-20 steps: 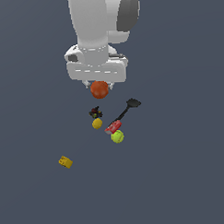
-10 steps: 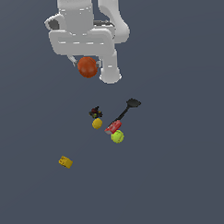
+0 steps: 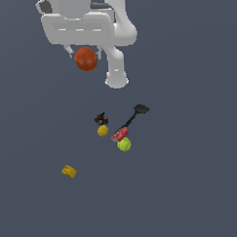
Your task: Pick up a designated object from a clutter of objects.
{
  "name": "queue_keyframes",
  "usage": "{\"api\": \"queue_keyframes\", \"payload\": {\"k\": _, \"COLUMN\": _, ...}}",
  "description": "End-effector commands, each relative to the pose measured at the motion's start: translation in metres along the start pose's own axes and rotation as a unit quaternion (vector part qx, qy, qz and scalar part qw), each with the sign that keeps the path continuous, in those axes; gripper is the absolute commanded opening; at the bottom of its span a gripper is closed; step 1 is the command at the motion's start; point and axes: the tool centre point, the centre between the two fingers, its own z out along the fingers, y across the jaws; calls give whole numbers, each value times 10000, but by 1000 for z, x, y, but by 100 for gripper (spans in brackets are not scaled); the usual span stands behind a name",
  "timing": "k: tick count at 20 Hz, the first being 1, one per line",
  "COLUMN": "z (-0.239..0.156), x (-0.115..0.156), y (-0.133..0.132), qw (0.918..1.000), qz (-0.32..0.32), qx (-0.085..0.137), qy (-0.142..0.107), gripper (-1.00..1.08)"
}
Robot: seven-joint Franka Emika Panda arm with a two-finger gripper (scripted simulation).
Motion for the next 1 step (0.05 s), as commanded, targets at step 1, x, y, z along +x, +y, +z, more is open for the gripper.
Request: {"api": "queue_keyframes", "payload": {"k": 1, "z": -3, "x": -1, "y": 1, "qw": 10000, "qz": -3, "qx": -1, "qy": 5, "gripper": -100}}
